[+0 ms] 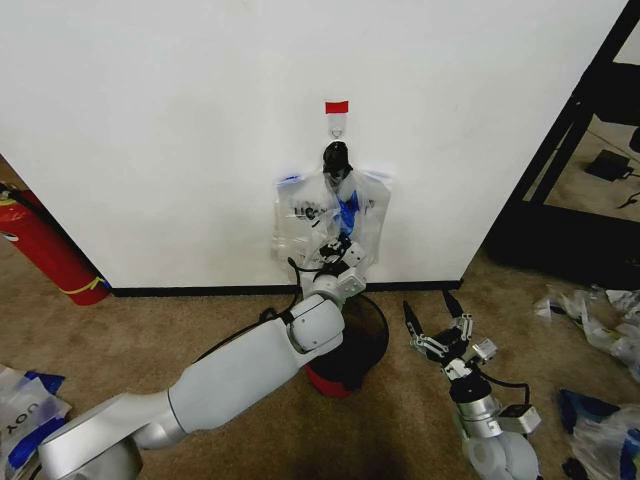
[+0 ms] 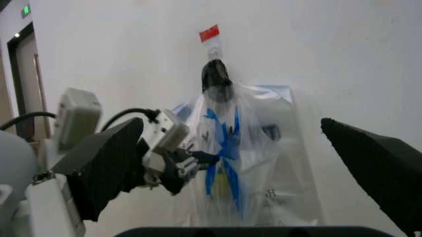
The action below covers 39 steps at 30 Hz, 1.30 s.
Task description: Pick up the garbage bag from the wall and place it over the trash bin.
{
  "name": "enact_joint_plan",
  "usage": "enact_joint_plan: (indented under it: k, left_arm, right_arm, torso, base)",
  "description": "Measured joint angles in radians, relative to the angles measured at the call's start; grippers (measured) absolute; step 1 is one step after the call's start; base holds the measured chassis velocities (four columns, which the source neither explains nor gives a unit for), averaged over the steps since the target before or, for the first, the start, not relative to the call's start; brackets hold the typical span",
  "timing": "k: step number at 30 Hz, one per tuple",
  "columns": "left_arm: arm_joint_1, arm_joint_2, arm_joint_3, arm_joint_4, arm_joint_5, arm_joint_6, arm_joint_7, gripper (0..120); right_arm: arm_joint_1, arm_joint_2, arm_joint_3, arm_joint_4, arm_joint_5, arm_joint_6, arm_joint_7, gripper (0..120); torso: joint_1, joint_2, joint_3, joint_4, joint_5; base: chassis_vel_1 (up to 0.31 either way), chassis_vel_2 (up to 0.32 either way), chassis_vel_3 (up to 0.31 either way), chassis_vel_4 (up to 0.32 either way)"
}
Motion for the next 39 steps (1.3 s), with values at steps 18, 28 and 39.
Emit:
enact_joint_plan:
  k: [18, 28, 39]
  left_arm:
    - [0.300, -0.008, -0.335, -0.164, -0.238, -0.363, 0.067, 0]
    - [0.369, -0.010, -0.387, -0.193, -0.251, -0.373, 0.081, 0]
    - [0.380, -0.024, -0.399, -0.194, -0.238, -0.369, 0.082, 0]
  right_arm:
    - [0.242, -0.155, -0.103, -0.136, -0.063, -0.040, 0.073, 100]
    - [0.541, -0.219, -0.326, -0.310, -0.192, -0.023, 0.072, 100]
    - [0.770, -0.190, -0.486, -0.465, -0.450, -0.103, 0.103, 100]
  torso:
    - [0.000, 0.000, 0.000, 0.0002, 0.0001]
    - [0.000, 0.000, 0.000, -0.0001, 0.0000]
    - [0.000, 0.000, 0.000, 0.0000, -0.0001]
  base:
    - [0.000, 0.000, 0.000, 0.000]
    - [0.000, 0.000, 0.000, 0.000]
    - [0.000, 0.000, 0.000, 0.000]
